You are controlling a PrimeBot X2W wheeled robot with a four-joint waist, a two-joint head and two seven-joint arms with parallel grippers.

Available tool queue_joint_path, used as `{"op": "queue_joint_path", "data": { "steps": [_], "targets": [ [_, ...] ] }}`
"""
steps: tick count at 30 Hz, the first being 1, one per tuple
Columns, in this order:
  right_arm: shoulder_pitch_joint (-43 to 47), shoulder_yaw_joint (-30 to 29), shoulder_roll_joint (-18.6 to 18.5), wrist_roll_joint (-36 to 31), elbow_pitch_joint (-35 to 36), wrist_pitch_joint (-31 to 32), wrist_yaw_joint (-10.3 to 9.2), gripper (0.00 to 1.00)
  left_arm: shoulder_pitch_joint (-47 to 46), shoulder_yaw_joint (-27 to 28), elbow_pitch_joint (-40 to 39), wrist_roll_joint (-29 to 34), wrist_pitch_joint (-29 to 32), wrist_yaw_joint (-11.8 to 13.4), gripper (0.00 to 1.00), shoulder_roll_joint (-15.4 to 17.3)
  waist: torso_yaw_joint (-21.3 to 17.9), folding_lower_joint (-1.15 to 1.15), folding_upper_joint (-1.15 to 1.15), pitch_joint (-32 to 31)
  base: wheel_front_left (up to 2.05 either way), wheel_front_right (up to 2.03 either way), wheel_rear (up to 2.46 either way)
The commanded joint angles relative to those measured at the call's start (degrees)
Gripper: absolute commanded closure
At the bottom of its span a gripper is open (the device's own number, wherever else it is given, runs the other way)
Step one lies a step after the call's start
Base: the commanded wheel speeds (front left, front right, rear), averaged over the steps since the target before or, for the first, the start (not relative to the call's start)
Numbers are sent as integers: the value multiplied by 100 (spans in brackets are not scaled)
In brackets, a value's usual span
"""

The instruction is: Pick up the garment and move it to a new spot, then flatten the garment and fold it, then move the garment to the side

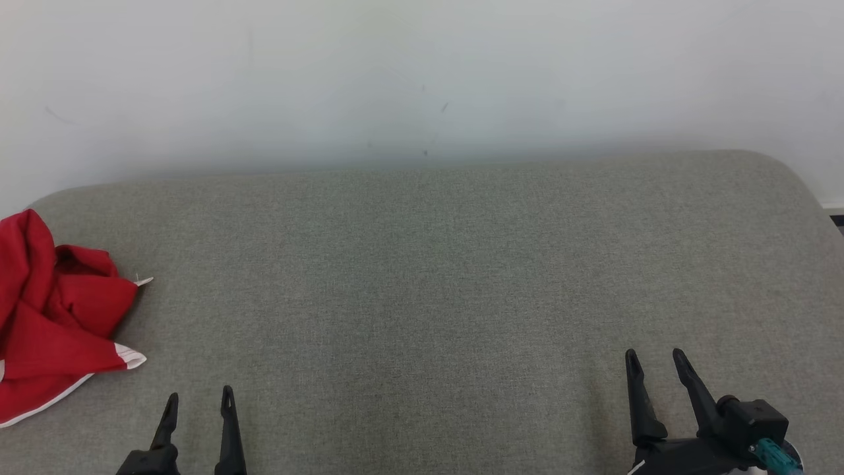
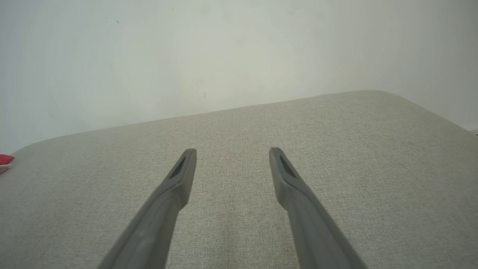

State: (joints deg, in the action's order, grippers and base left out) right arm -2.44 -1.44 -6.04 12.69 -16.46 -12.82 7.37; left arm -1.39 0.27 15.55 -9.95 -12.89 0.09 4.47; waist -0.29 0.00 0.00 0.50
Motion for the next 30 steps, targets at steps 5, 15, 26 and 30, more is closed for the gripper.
{"op": "queue_joint_path", "data": {
  "steps": [5, 15, 26, 30],
  "targets": [
    [29, 42, -28, -312, 25, -100, 18, 0, 57, 0, 9, 333, -87, 53, 0, 0, 6, 0, 0, 13, 0, 0, 0],
    [78, 105, -68, -711, 61, -204, 21, 0, 92, -3, 28, 743, -203, 101, 0, -28, 72, 0, 0, 49, 0, 0, 0],
    [82, 329, -114, -800, 156, -235, 21, 0, 43, 37, 42, 904, -235, 126, 0, -74, 863, 0, 0, 171, 0, 0, 0],
    [60, 481, -134, -746, 151, -233, 21, 0, 52, 91, 39, 872, -236, 136, 0, -85, 1372, 0, 0, 222, 0, 0, 0]
  ]
}}
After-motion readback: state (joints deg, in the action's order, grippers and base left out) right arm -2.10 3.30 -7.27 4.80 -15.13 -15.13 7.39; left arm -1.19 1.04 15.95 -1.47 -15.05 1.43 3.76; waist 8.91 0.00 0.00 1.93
